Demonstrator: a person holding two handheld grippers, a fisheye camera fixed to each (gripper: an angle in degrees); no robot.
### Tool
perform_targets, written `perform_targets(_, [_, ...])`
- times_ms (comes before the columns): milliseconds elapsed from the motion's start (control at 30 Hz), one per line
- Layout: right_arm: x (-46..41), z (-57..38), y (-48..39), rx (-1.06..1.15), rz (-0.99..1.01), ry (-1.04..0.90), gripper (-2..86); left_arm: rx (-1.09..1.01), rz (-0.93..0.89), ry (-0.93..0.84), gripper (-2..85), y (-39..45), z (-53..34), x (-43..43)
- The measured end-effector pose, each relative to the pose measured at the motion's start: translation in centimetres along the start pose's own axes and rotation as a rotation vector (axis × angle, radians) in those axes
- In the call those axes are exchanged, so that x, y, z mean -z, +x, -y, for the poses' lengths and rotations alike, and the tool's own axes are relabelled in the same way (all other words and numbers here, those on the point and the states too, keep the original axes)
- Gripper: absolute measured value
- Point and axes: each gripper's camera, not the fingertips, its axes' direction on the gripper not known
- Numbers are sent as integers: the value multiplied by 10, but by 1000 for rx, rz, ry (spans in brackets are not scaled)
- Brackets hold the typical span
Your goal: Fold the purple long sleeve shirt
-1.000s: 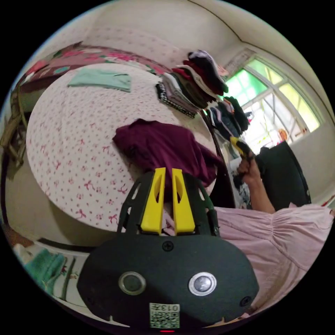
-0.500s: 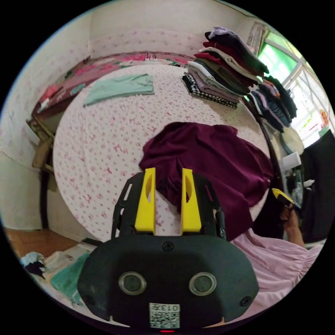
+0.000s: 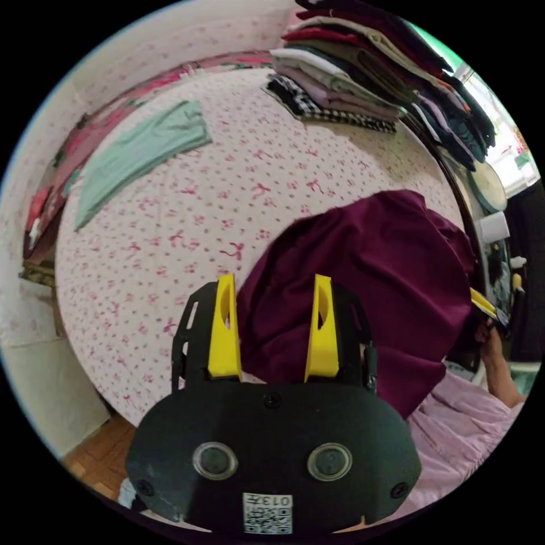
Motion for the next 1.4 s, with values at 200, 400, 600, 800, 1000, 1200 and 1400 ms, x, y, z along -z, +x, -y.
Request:
perform_targets(200, [-8,-2,-18,-42,-66,-23,135,-173,168,-19,58,43,-18,-16])
perform_targets(400, [0,-4,-46,29,-42,-35,41,-252,197,91,12,67,-57,15])
perform_targets(600, [80,-18,-72,43,4,234,32,-142,-62,463,7,27,-137,135])
perform_targets(800, [173,-39,-110,69,65,506,30,-201,-73,817,6,16,-249,253])
perform_targets(1000, [260,-26,-183,261,25,763,31,-213,-18,1072,5,-3,-330,326])
perform_targets(1200, [293,19,-266,447,61,979,32,-46,57,1230,7,-24,-372,346])
perform_targets(1400, [202,118,-334,613,136,751,52,372,263,991,18,-90,-342,260])
